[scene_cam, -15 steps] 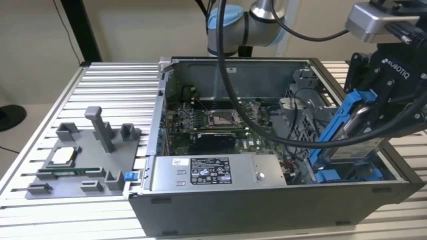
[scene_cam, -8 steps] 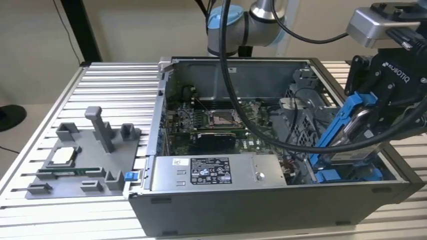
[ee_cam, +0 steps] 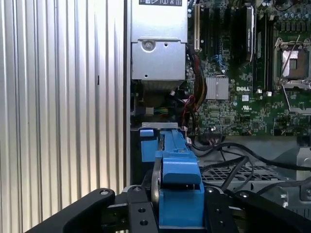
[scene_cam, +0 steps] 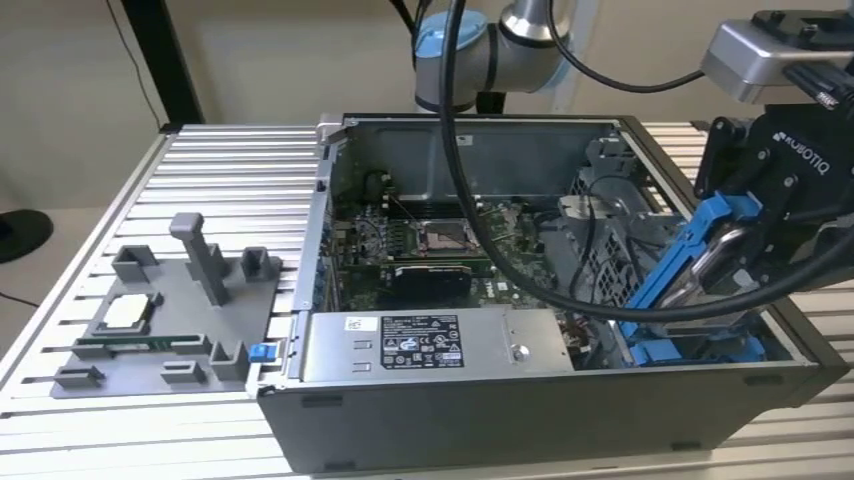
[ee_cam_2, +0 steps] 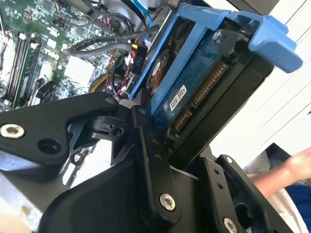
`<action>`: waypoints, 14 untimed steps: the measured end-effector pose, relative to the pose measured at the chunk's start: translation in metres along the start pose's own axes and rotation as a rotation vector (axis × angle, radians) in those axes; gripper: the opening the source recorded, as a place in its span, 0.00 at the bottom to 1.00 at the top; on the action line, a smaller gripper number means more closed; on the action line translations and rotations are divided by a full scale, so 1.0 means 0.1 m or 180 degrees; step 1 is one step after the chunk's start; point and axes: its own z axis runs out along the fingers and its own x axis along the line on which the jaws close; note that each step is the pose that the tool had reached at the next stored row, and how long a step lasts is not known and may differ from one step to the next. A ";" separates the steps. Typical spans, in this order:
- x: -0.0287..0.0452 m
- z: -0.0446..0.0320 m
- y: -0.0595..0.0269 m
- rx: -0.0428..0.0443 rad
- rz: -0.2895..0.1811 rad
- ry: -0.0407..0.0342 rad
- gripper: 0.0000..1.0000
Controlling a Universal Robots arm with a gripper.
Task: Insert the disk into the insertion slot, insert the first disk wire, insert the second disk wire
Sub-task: 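Insert the disk into the insertion slot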
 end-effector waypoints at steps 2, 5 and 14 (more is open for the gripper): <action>0.001 0.005 0.000 0.0001 0.0037 -0.0003 0.00; 0.003 0.048 -0.002 0.0003 0.0094 -0.0006 0.00; 0.007 0.147 -0.007 0.0007 0.0166 -0.0008 1.00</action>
